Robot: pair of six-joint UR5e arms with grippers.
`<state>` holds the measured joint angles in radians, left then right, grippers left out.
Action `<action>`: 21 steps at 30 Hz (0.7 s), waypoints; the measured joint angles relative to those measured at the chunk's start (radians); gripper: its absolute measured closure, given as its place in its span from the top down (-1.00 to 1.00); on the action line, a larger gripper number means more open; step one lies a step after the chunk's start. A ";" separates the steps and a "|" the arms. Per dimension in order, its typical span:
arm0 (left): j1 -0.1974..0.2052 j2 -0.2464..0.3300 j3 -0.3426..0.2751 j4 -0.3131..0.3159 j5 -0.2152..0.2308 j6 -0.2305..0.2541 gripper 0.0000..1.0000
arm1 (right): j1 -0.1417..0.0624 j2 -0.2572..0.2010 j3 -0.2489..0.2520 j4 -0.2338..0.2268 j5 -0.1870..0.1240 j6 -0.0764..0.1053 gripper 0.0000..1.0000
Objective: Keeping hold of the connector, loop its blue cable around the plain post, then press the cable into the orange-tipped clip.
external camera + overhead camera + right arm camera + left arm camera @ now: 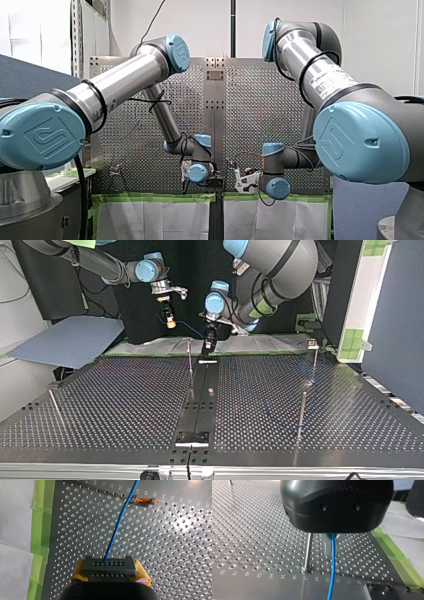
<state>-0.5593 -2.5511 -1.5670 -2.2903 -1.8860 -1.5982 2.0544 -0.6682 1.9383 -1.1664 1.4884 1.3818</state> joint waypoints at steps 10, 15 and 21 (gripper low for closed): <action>-0.027 -0.001 0.000 0.004 -0.001 0.003 -1.00 | -0.012 0.002 -0.001 -0.020 0.000 0.008 -1.00; -0.041 -0.010 0.000 0.006 -0.002 0.005 -1.00 | -0.018 0.003 -0.001 -0.026 0.000 0.013 -1.00; -0.053 -0.016 0.002 0.011 -0.004 0.005 -1.00 | -0.024 0.007 -0.003 -0.030 -0.003 0.023 -1.00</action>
<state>-0.6121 -2.5672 -1.5650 -2.2790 -1.8902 -1.5927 2.0300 -0.6613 1.9349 -1.1960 1.4851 1.4053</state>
